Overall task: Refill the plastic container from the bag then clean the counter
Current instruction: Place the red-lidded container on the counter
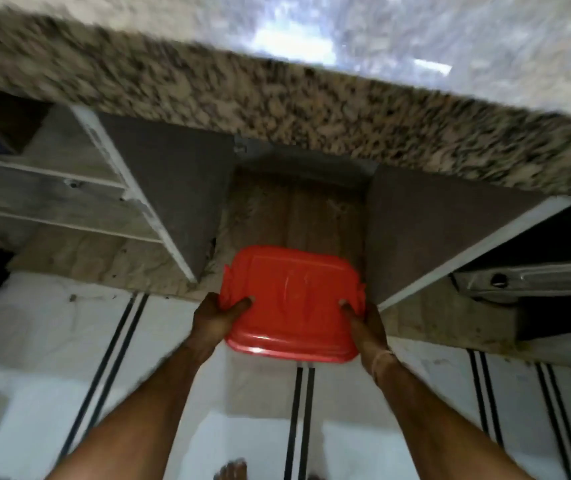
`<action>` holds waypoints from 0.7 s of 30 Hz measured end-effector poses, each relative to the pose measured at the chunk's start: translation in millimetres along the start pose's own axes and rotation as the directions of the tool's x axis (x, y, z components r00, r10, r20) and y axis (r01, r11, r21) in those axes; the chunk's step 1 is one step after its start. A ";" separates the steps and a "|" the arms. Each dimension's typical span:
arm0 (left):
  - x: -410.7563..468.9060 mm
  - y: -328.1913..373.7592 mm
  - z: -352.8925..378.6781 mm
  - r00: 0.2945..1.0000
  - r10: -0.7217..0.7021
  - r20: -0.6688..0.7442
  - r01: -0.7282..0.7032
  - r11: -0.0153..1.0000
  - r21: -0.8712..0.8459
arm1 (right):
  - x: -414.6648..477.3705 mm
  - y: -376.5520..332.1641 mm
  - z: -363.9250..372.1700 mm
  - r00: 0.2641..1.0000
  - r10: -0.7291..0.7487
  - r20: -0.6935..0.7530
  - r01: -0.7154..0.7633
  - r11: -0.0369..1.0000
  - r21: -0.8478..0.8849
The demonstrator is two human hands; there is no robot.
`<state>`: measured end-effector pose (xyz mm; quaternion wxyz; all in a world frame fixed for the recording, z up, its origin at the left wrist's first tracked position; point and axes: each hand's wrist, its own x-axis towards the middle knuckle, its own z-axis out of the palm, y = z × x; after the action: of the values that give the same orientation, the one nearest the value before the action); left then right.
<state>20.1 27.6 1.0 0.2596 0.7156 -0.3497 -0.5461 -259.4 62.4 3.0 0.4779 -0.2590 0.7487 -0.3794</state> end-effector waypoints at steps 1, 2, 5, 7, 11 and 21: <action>-24.6 7.8 -12.4 1.000 0.001 -0.017 -0.001 1.000 -0.009 | -20.0 -7.8 -3.3 1.000 -0.015 0.012 0.015 1.000 0.005; -54.4 15.5 -28.2 1.000 -0.004 -0.029 0.004 1.000 -0.011 | -47.5 -20.7 -7.9 0.999 -0.030 0.027 0.030 0.999 -0.014; -154.0 52.5 -81.6 0.997 -0.031 -0.076 0.033 0.999 0.032 | -131.5 -70.3 -26.7 0.996 -0.026 0.085 0.031 0.998 -0.054; -210.4 72.5 -109.3 0.995 -0.012 -0.101 0.018 0.998 0.062 | -189.4 -106.6 -38.1 0.990 -0.022 0.139 0.029 0.999 -0.046; -312.5 128.8 -154.2 0.986 0.030 -0.161 -0.021 0.998 0.059 | -285.9 -180.1 -59.9 0.985 -0.048 0.164 0.057 0.997 -0.048; -438.8 322.5 -248.0 0.916 0.298 -0.270 -0.318 0.948 -0.030 | -419.0 -386.2 -105.1 0.924 -0.383 0.020 0.383 0.917 -0.108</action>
<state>119.2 169.0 574.0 0.4123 0.7074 -0.4003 -0.4116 -174.1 187.4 562.4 0.3789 -0.4261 0.7037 -0.4239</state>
